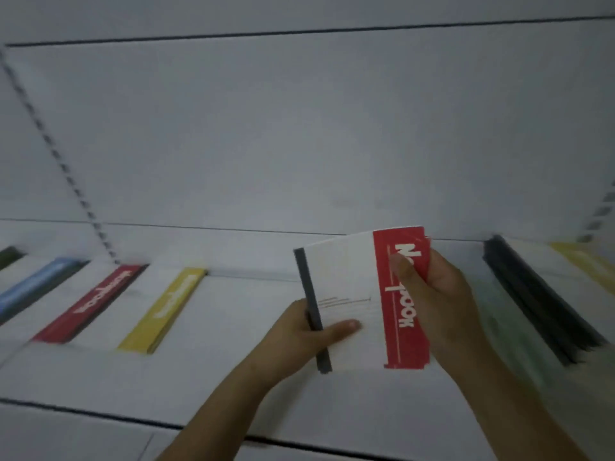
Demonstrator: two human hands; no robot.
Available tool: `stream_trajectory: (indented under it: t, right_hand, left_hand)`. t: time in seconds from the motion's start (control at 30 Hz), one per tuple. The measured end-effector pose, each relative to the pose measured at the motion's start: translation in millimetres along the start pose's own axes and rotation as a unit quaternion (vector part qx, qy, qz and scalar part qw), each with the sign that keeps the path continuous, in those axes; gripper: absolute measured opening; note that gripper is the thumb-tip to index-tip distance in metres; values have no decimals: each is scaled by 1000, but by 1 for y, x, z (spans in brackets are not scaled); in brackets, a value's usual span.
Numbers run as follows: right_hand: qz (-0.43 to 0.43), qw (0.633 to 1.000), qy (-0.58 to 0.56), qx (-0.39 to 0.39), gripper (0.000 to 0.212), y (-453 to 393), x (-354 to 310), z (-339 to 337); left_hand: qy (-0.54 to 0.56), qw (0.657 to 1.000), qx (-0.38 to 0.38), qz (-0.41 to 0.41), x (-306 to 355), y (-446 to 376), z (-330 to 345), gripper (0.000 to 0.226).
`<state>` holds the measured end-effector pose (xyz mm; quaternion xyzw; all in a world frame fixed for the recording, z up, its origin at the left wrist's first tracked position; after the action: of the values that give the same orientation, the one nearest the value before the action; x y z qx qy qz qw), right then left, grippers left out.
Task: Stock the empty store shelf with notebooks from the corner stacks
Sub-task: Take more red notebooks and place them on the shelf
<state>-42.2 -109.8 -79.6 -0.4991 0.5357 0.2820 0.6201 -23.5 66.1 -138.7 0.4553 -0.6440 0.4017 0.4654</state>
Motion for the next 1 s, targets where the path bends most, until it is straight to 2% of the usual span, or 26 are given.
stream_trajectory:
  t: [0.07,0.13,0.23,0.3,0.43,0.53,0.6,0.8,0.9,1.0]
  right_hand:
    - [33,998,-51,-9,16,-11,4,35]
    - [76,994,-81,-22,17,-15,12,74]
    - [135,981,-133,-50,20,-7,17,137]
    - [158,975,-137,-79,21,5,15,179]
    - [141,975,-105,-133,19,30,6,263]
    - [119,973,-58,-192,15,47,-2,333]
    - [122,968,-31,-216,20,56,-3,380]
    - [143,960,-41,-238,18,71,-7,488]
    - [153,953,35,-258,17,66,2,517]
    - [216,925,115,-289,16,67,19,529]
  left_hand:
    - [-51,995,85,19,-18,16,-32,44]
    - [-132,980,144,30,-33,38,-59,72]
    - [-267,947,177,20,-50,71,-101,111]
    - [-310,931,193,13,-54,89,-136,120]
    - [-318,918,237,-16,-68,125,-217,116]
    - [-319,905,283,-3,-82,151,-282,107]
    - [-316,898,305,-1,-90,165,-327,98]
    - [-325,883,339,3,-110,179,-442,83]
    - [-367,878,307,-7,-119,163,-478,79]
    - [-456,862,210,-71,-140,140,-503,77]
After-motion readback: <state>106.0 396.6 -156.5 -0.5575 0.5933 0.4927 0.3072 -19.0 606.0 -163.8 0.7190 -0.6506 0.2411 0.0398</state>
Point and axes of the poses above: each hand's wrist, its own y-axis away from the middle knuckle, its own z-axis out of the palm, x = y × z, the point moved 6 cm from there along -y, towards the middle knuckle, and after that the axes turned 8 degrees about x, right-handed, at the moved point
